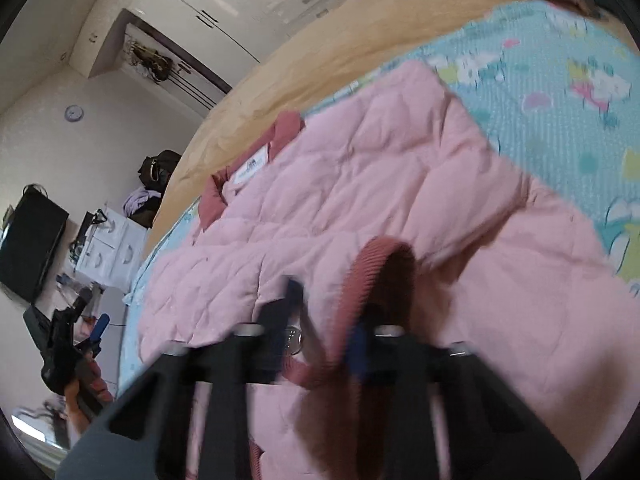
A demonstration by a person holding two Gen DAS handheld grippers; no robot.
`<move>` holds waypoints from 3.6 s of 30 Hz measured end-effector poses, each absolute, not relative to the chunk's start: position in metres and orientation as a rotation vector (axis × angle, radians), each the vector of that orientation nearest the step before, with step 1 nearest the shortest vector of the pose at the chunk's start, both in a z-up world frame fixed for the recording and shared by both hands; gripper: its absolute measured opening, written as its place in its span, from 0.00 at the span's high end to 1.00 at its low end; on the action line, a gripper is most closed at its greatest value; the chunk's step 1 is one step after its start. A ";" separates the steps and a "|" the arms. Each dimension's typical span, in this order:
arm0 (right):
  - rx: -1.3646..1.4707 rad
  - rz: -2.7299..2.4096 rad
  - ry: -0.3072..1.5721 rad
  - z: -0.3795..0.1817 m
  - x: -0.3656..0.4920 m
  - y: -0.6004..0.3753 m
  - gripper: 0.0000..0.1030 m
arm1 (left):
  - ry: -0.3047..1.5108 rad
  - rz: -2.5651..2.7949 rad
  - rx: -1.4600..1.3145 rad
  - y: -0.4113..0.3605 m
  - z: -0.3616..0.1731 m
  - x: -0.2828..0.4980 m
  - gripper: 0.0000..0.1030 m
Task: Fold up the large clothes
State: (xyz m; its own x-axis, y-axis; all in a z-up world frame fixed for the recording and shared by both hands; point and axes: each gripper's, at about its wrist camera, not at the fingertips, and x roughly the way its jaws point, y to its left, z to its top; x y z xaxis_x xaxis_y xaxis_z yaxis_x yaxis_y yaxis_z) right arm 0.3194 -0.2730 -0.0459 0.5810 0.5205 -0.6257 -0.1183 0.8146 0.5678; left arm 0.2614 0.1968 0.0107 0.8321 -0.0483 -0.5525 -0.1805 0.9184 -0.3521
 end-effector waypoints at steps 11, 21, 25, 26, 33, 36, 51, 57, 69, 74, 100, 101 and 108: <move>0.204 0.439 0.597 0.083 0.359 -0.230 0.95 | 0.615 0.158 -0.507 0.248 0.004 0.268 0.09; 0.019 0.355 0.506 0.102 0.385 -0.200 0.95 | 0.628 0.044 -0.408 0.201 0.000 0.285 0.09; 0.010 0.329 0.513 0.092 0.393 -0.200 0.95 | 0.653 -0.013 -0.377 0.183 -0.008 0.293 0.24; 0.018 0.325 0.519 0.090 0.396 -0.202 0.95 | 0.661 -0.023 -0.372 0.180 -0.010 0.295 0.34; 0.054 0.308 0.556 0.075 0.403 -0.210 0.95 | 0.713 -0.125 -0.395 0.164 -0.026 0.305 0.49; 0.067 0.292 0.581 0.067 0.406 -0.212 0.95 | 0.760 -0.133 -0.358 0.154 -0.036 0.310 0.49; 0.070 0.233 0.686 0.037 0.404 -0.204 0.72 | 0.897 -0.110 -0.275 0.142 -0.069 0.324 0.49; 0.107 0.218 0.715 0.029 0.403 -0.213 0.64 | 0.902 -0.108 -0.275 0.142 -0.070 0.324 0.49; 0.016 0.221 0.617 0.047 0.383 -0.197 0.30 | 0.915 -0.096 -0.262 0.140 -0.073 0.326 0.49; -0.055 0.326 0.697 0.033 0.387 -0.158 0.30 | 0.920 -0.091 -0.247 0.138 -0.075 0.327 0.49; -0.035 0.296 0.955 -0.062 0.419 -0.140 0.05 | 0.919 -0.100 -0.285 0.145 -0.075 0.325 0.45; -0.014 0.331 0.920 -0.052 0.407 -0.141 0.05 | 0.914 -0.105 -0.298 0.146 -0.070 0.324 0.38; -0.036 0.408 0.897 -0.035 0.361 -0.139 0.05 | 0.900 -0.134 -0.260 0.125 -0.052 0.312 0.19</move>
